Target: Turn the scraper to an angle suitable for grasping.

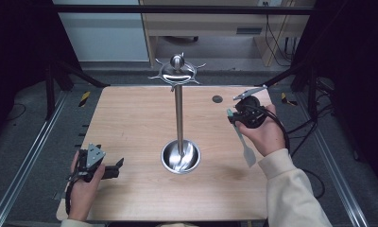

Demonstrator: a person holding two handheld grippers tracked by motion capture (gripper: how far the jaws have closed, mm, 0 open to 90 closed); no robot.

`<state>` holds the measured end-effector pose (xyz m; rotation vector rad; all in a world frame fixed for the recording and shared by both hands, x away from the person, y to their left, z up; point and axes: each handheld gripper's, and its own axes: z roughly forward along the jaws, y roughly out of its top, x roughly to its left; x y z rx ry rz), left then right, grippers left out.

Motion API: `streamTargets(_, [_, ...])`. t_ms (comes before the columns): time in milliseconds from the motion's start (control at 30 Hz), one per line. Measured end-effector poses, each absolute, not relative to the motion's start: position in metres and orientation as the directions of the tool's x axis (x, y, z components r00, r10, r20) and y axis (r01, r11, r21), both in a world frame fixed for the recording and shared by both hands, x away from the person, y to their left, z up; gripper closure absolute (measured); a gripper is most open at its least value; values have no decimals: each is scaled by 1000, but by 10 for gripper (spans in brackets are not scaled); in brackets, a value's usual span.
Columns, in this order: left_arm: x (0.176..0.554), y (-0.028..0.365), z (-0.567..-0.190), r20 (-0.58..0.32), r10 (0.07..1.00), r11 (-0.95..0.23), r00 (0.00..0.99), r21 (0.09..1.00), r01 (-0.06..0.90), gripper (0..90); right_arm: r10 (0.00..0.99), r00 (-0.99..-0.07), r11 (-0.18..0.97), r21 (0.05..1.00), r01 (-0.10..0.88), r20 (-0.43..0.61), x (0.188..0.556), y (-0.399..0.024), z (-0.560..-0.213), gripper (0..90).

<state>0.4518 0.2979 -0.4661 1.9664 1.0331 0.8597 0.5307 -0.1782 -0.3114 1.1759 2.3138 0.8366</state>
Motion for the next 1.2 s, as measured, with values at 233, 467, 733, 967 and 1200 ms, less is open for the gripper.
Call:
streamTargets(233, [452,298,-466,215,866,-401,451,838,371,26,806,-584,479,691,542,-102,524,-169,-303,745])
streamTargets(467, [452,298,-467,215,866,-401,451,837,371,26,791,-603,477,720,504,-102,518,-165,-292,745])
streamTargets(733, [451,298,-466,214,868,-399,449,838,372,26,776,-624,460,763,454,-97,506,-164,-274,744])
streamTargets(967, [452,298,-467,214,867,-400,451,837,372,26,762,-642,436,800,412,-85,496,-163,-259,744])
streamTargets(1200, [452,299,-466,212,866,-399,452,838,372,26,749,-656,427,825,369,-94,487,-163,-250,745])
